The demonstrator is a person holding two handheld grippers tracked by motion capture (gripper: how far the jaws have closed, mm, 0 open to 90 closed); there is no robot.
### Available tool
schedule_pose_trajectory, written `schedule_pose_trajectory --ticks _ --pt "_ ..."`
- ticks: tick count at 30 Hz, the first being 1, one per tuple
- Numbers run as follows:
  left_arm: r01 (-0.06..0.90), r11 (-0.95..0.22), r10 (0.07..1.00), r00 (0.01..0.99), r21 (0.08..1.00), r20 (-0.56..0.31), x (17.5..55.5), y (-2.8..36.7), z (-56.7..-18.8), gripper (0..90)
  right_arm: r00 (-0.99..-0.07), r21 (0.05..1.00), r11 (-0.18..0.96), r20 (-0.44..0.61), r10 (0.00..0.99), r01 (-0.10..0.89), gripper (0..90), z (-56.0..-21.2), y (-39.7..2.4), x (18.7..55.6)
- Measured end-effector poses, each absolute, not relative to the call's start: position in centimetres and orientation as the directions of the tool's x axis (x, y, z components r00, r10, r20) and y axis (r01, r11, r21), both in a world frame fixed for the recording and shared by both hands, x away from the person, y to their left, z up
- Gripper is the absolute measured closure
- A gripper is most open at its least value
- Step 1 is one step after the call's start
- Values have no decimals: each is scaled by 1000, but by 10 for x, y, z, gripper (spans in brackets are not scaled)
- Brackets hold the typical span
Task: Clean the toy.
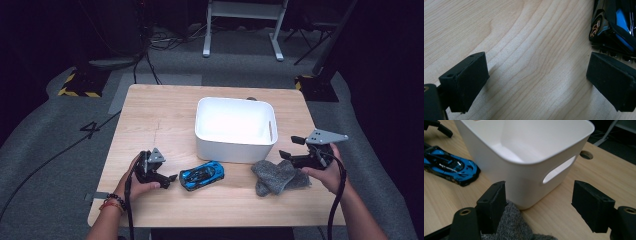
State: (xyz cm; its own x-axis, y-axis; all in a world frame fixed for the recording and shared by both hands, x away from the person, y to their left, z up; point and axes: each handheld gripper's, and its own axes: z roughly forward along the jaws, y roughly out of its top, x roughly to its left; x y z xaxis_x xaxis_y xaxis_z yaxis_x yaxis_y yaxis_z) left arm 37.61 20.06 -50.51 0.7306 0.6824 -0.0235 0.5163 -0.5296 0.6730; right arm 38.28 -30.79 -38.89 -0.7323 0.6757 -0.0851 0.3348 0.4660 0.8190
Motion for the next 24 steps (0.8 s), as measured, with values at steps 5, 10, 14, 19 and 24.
schedule_pose_trajectory --ticks 5,10,14,19,24 --pt "514 -533 680 733 672 -23 375 200 -505 42 -758 790 500 -70 649 355 274 -413 -310 378" --pt "517 -532 683 730 671 -21 372 199 -505 41 -797 751 548 -48 602 369 259 -441 -309 374" --pt "510 -537 673 739 672 -23 359 198 -505 41 -810 735 561 -27 586 381 254 -460 -310 372" --pt "470 -571 620 784 673 -22 340 184 -505 41 -800 728 538 23 599 424 243 -477 -314 377" --pt "448 -592 589 808 670 -19 334 167 -505 33 -787 717 532 37 616 450 244 -486 -316 382"
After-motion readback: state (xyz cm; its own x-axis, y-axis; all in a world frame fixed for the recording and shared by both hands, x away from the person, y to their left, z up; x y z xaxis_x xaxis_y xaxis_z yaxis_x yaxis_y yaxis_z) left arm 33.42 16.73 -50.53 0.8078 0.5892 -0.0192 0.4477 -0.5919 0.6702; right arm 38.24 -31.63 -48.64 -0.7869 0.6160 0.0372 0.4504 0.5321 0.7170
